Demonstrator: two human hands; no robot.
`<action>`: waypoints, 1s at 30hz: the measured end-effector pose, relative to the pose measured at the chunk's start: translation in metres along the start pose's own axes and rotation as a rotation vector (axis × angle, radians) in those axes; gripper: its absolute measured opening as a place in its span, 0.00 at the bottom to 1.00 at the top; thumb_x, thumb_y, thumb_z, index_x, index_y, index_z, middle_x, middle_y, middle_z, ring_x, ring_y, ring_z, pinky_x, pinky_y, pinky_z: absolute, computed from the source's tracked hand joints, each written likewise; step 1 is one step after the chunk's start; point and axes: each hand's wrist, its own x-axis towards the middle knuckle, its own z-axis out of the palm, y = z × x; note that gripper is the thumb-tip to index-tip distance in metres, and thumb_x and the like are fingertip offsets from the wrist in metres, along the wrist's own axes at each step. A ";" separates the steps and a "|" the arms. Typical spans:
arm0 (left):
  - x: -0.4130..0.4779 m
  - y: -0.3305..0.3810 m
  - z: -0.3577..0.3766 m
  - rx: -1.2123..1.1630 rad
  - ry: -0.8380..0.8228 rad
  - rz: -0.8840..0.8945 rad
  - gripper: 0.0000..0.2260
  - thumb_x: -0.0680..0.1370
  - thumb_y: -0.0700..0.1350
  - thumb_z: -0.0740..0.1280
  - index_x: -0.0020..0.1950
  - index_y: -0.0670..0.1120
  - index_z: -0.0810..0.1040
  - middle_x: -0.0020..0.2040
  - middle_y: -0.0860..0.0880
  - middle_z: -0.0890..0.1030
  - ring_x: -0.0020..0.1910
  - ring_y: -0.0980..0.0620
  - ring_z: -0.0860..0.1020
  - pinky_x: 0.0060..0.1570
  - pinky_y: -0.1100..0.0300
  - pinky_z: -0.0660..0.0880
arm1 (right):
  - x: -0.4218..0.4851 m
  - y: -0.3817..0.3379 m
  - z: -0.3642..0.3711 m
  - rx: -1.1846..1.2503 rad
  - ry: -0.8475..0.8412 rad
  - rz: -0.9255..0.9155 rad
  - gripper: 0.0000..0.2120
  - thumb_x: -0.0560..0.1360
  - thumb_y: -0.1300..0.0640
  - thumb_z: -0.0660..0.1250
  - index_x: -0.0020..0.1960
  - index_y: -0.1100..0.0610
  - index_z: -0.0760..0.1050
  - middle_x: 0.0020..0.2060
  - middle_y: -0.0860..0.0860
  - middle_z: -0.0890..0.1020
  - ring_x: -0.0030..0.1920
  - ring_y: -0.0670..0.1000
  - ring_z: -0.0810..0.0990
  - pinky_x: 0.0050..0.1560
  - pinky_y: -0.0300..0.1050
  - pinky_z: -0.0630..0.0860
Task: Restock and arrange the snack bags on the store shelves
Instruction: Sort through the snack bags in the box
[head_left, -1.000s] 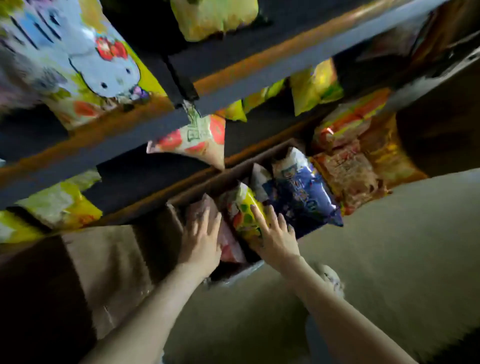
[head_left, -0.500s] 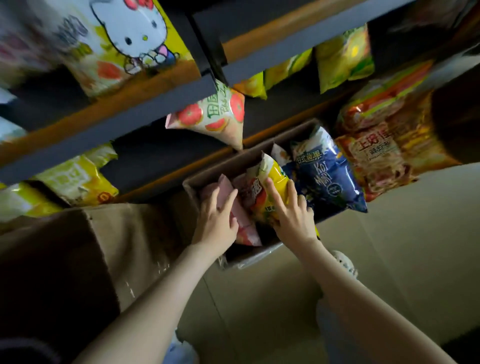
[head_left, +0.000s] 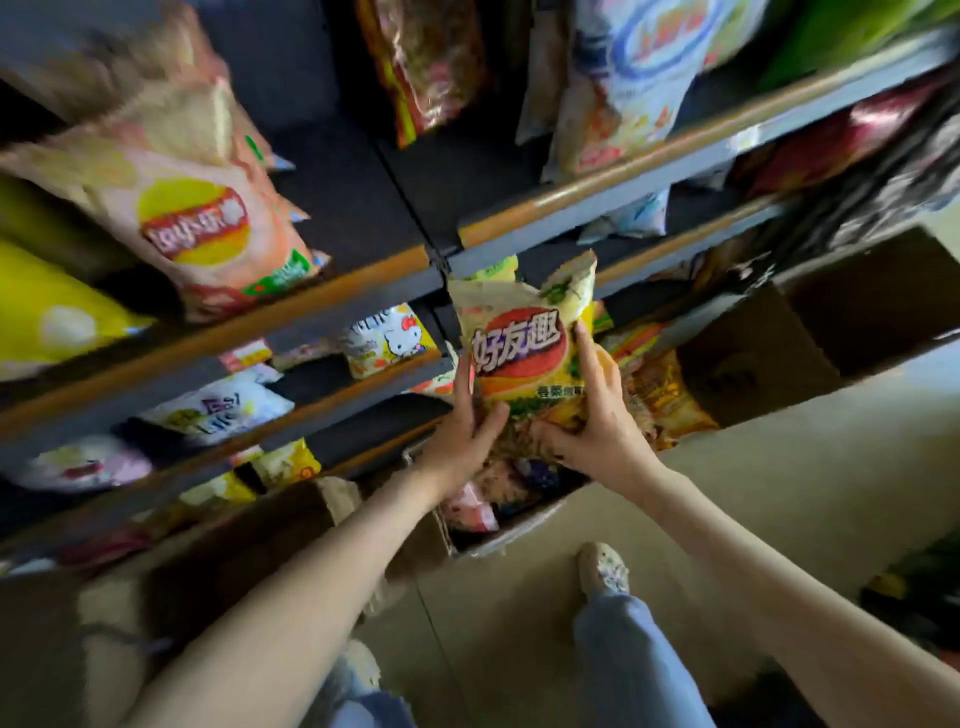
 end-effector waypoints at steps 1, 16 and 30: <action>-0.010 0.018 -0.008 -0.024 0.018 0.049 0.32 0.80 0.55 0.57 0.73 0.61 0.35 0.72 0.60 0.59 0.68 0.60 0.63 0.59 0.70 0.60 | 0.001 -0.018 -0.011 0.002 0.016 -0.031 0.50 0.70 0.61 0.75 0.76 0.46 0.41 0.73 0.51 0.50 0.69 0.30 0.45 0.60 0.18 0.50; -0.147 0.166 -0.165 0.240 0.518 0.653 0.39 0.78 0.49 0.66 0.70 0.63 0.35 0.72 0.64 0.54 0.67 0.77 0.57 0.67 0.67 0.65 | 0.047 -0.250 -0.082 0.111 -0.003 -0.558 0.57 0.66 0.54 0.76 0.76 0.54 0.33 0.71 0.40 0.59 0.70 0.34 0.62 0.65 0.29 0.63; -0.215 0.187 -0.316 0.753 0.900 0.546 0.36 0.80 0.48 0.63 0.77 0.40 0.43 0.76 0.40 0.56 0.74 0.44 0.57 0.71 0.57 0.55 | 0.129 -0.402 -0.012 0.207 0.195 -0.788 0.46 0.64 0.71 0.76 0.71 0.53 0.51 0.60 0.41 0.66 0.62 0.32 0.64 0.63 0.26 0.63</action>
